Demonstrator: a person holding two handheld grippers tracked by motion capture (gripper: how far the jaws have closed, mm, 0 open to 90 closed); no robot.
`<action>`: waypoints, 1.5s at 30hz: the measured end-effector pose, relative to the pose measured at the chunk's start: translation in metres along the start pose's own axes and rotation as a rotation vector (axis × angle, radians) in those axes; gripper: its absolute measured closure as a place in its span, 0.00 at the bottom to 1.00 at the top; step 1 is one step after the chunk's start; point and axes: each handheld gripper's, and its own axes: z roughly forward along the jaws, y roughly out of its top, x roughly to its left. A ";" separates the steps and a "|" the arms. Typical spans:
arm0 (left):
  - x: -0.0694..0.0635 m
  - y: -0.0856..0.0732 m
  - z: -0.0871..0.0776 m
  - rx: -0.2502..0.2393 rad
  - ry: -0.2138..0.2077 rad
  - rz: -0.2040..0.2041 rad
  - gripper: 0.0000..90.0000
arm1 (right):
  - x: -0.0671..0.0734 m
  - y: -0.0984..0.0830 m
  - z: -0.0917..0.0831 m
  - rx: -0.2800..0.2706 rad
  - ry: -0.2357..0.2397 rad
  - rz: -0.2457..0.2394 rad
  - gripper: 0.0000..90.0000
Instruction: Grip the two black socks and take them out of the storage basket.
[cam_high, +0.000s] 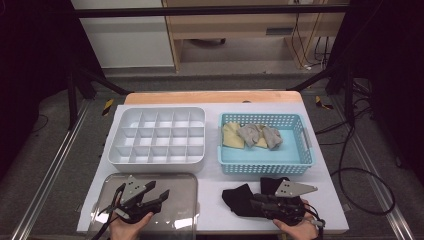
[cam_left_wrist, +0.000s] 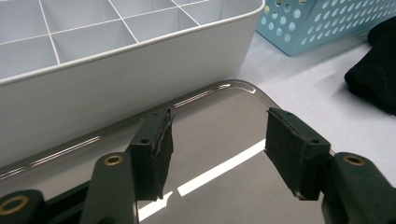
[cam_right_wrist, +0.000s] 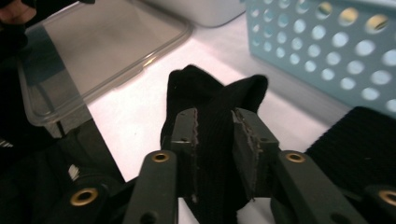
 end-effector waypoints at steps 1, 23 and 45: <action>0.000 0.000 0.000 0.000 0.000 0.001 0.46 | 0.000 -0.001 0.002 0.006 0.002 -0.001 0.80; 0.001 0.000 0.000 -0.001 -0.002 0.003 0.46 | 0.011 0.022 0.011 0.006 0.104 -0.011 0.97; -0.004 -0.002 0.002 -0.001 -0.050 0.005 0.45 | 0.025 0.065 0.103 0.061 -0.050 0.026 0.93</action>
